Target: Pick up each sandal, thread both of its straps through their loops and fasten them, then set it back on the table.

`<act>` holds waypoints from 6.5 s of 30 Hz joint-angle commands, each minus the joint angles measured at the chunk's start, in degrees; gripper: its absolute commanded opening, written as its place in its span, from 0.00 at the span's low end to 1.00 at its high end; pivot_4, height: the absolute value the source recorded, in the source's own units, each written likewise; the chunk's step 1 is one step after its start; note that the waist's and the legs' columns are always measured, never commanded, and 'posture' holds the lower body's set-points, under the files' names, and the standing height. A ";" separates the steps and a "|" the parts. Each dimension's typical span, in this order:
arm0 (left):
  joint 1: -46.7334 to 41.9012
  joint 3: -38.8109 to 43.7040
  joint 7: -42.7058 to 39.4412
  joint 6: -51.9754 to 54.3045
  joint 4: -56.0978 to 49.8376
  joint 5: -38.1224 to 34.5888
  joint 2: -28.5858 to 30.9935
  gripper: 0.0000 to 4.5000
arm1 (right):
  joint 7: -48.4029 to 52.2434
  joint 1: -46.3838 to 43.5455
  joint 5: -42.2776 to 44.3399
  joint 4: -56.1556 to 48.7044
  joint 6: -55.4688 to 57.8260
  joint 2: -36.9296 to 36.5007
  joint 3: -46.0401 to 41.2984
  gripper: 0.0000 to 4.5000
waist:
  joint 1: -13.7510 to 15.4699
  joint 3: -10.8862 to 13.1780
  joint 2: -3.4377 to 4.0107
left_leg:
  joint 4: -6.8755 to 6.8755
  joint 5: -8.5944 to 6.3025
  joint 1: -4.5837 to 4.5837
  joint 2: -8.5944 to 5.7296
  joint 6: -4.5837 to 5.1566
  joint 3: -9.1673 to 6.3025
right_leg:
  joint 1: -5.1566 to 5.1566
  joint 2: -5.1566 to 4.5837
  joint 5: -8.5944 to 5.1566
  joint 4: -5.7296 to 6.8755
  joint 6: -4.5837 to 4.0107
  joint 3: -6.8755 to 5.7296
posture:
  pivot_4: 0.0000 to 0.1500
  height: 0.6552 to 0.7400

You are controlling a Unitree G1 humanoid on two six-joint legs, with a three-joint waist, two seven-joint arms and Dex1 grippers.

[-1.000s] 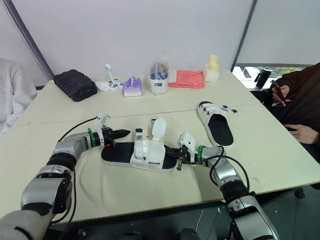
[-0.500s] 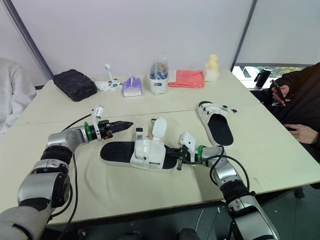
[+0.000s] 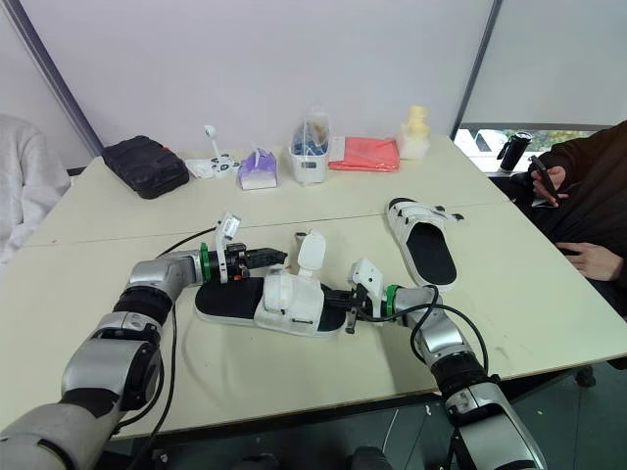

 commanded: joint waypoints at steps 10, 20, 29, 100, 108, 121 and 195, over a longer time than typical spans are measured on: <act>-4.35 2.32 -1.59 0.00 0.77 -1.94 0.38 0.01 | -1.20 3.65 -4.50 3.24 2.32 -0.55 2.84 0.00 | 0.02 0.00 0.00 | 0.01 0.00 0.00 0.00 0.00 0.00 | 0.01 0.01 0.00 0.00 0.00 -0.01 | 1.00 1.00; -2.17 -8.81 0.91 -14.81 8.04 11.46 -2.36 0.01 | -1.22 3.93 -4.54 2.75 2.58 -0.61 3.02 0.00 | 0.17 -0.01 -0.01 | 0.01 0.00 0.03 -0.01 -0.01 0.00 | 0.06 0.01 0.00 -0.01 0.00 -0.01 | 1.00 1.00; -4.77 -5.76 0.22 -15.59 10.38 10.05 -1.88 0.07 | -1.41 4.25 -4.56 2.49 2.66 -0.71 3.02 0.00 | 0.22 -0.05 -0.01 | 0.01 0.00 0.08 -0.01 0.00 0.00 | 0.12 0.00 0.00 -0.01 0.01 -0.03 | 1.00 1.00; -22.28 5.27 13.06 -16.33 20.25 9.81 -10.55 0.01 | -4.96 6.88 -6.20 -1.72 2.23 1.36 4.35 0.00 | -0.15 -0.01 -0.05 | 0.05 0.01 0.02 0.07 -0.02 0.05 | -0.02 0.12 0.00 0.07 0.02 0.00 | 1.00 1.00; -16.00 -18.13 14.78 -69.19 11.52 33.28 -2.98 0.01 | -4.31 6.81 -6.15 -0.62 1.53 0.67 3.99 0.00 | -0.03 -0.02 -0.03 | 0.02 0.00 0.03 0.11 -0.23 0.09 | -0.03 0.11 0.01 0.05 0.00 0.08 | 1.00 1.00; -20.18 -46.24 101.41 -93.17 9.08 83.70 13.81 0.01 | -3.14 5.22 -6.35 2.52 0.00 0.76 3.89 0.00 | 0.18 0.00 -0.05 | 0.03 0.00 -0.02 0.11 -0.19 0.12 | -0.14 0.20 0.01 0.13 0.02 0.12 | 1.00 1.00; 29.75 -22.42 23.43 5.01 -68.55 -16.74 13.91 0.84 | -1.96 1.42 -7.33 10.78 -4.19 2.28 4.64 0.00 | -0.06 -0.06 0.11 | 0.14 -0.19 1.00 0.53 -0.29 0.12 | 0.93 0.49 -0.16 -0.02 -0.47 0.20 | 1.00 1.00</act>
